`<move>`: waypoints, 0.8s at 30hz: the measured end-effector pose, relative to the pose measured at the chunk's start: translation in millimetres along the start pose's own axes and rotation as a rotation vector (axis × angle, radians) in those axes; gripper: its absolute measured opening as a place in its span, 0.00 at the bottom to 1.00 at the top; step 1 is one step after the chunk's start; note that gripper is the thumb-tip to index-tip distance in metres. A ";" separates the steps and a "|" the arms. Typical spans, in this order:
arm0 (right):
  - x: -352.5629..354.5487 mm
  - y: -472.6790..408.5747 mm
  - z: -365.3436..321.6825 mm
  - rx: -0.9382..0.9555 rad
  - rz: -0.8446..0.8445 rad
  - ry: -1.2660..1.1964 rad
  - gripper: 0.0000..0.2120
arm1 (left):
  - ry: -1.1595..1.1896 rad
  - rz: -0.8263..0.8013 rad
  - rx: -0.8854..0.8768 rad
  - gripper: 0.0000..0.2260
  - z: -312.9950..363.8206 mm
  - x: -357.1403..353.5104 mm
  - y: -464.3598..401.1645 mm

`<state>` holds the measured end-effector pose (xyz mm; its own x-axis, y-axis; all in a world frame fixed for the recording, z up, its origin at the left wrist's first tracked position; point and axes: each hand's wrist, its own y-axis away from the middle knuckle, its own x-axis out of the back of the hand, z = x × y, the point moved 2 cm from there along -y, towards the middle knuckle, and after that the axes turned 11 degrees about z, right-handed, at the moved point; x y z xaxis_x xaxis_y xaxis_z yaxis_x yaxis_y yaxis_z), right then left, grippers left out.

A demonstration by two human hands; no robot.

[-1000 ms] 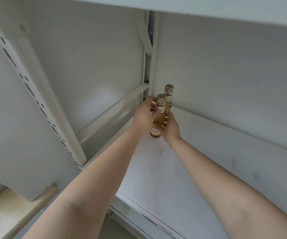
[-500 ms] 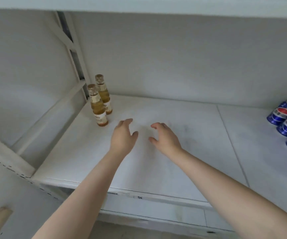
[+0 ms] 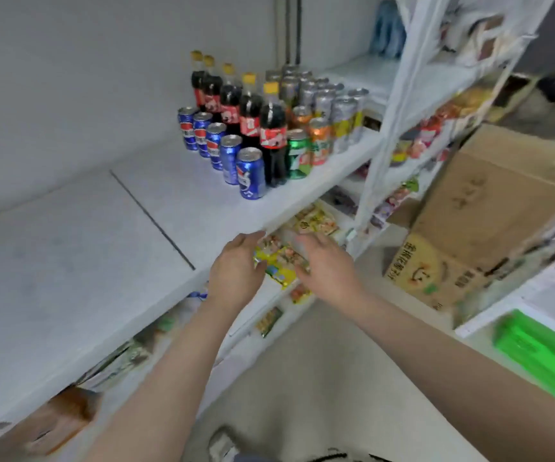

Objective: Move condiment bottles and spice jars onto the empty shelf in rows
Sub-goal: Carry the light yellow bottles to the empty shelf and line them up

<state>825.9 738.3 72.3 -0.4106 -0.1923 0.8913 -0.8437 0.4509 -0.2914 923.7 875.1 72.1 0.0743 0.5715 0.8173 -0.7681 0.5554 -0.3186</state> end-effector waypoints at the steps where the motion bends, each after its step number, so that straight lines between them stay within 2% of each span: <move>1: 12.0 16.5 29.3 -0.067 -0.004 0.027 0.24 | 0.011 -0.031 -0.029 0.24 26.7 -19.8 1.6; 6: 63.9 108.9 152.6 -0.392 0.025 0.114 0.24 | 0.095 -0.292 -0.233 0.24 144.3 -117.6 27.3; 12: 105.7 219.0 261.8 -0.823 0.065 0.173 0.25 | 0.080 -0.605 -0.479 0.24 257.0 -215.6 66.8; 19: 151.2 306.5 353.5 -1.236 0.161 0.254 0.25 | 0.149 -0.783 -0.767 0.23 388.2 -305.7 85.3; 24: 171.2 355.9 393.1 -1.464 0.234 0.277 0.24 | 0.123 -0.894 -1.005 0.22 465.3 -360.8 106.7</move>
<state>319.5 523.2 -15.3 -0.2654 0.0957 0.9594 0.3789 0.9254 0.0126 519.0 447.1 -33.3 0.3968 -0.1949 0.8970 0.3628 0.9309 0.0418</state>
